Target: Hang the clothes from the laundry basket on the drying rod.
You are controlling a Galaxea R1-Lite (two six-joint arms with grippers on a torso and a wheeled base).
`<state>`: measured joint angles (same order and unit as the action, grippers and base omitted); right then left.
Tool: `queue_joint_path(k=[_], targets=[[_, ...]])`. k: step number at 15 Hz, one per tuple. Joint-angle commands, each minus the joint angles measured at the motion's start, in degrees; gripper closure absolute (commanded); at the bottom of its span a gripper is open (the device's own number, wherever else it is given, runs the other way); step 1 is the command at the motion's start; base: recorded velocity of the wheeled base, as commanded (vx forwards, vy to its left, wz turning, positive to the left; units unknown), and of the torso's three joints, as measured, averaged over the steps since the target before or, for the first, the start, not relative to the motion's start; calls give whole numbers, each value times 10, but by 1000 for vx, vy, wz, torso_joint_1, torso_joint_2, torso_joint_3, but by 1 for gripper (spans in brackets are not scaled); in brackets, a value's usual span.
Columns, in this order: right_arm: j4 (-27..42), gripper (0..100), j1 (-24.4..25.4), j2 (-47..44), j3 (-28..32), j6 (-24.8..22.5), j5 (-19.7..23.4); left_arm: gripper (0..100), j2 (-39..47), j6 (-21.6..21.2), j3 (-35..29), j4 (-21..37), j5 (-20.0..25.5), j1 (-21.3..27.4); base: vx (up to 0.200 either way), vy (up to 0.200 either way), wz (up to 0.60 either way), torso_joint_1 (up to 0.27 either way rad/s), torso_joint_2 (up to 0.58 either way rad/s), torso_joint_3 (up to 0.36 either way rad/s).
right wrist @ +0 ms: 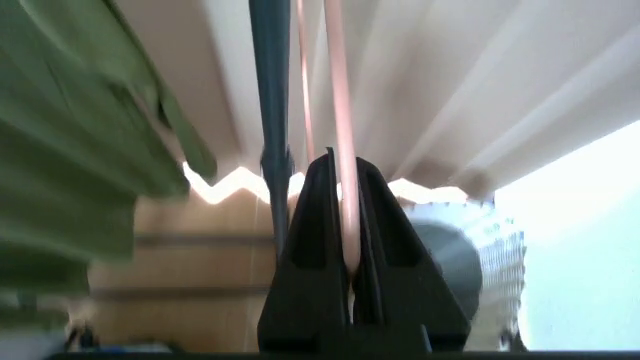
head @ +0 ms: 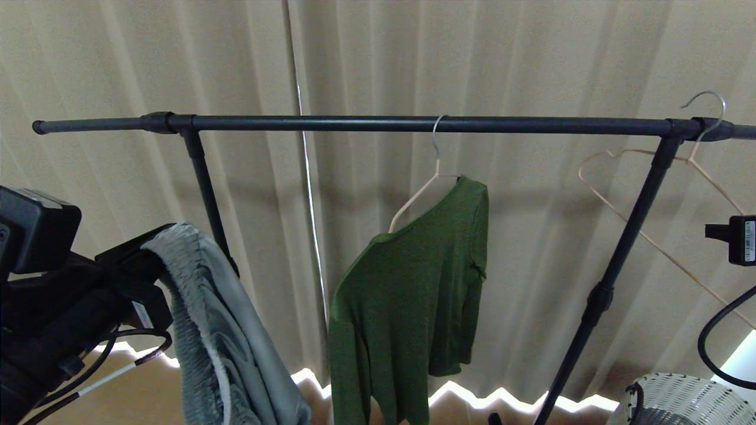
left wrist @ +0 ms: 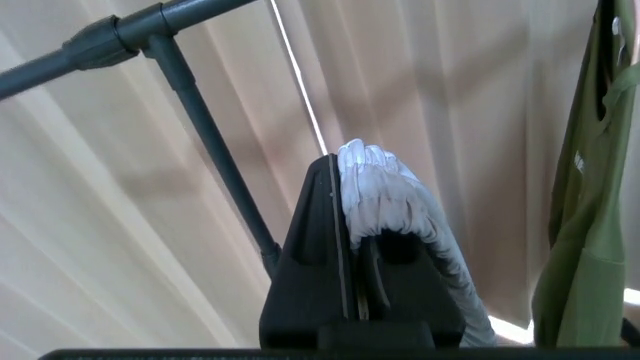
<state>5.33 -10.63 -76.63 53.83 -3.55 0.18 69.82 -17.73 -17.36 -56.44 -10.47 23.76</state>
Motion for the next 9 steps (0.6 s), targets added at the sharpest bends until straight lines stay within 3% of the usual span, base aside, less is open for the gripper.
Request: queue_joint_path(k=[1, 3, 6, 7, 9], targets=[[-20, 100, -7, 22, -22, 0, 0, 100, 2, 7, 3, -1, 0, -2, 0, 0, 0, 0, 0, 0], [-81, 100, -19, 43, -68, 0, -2, 100, 0, 5, 11, -1, 3, -6, 0, 0, 0, 0, 0, 0], [-97, 100, -32, 83, -120, -1, -2, 100, 3, 4, 17, -1, 36, -10, 0, 0, 0, 0, 0, 0], [-99, 100, -39, 104, -145, -2, -1, 100, 5, 4, 18, -1, 65, -40, 0, 0, 0, 0, 0, 0], [-98, 100, -48, 124, -169, -14, -2, 100, 5, 4, 22, 0, 77, -69, 0, 0, 0, 0, 0, 0]])
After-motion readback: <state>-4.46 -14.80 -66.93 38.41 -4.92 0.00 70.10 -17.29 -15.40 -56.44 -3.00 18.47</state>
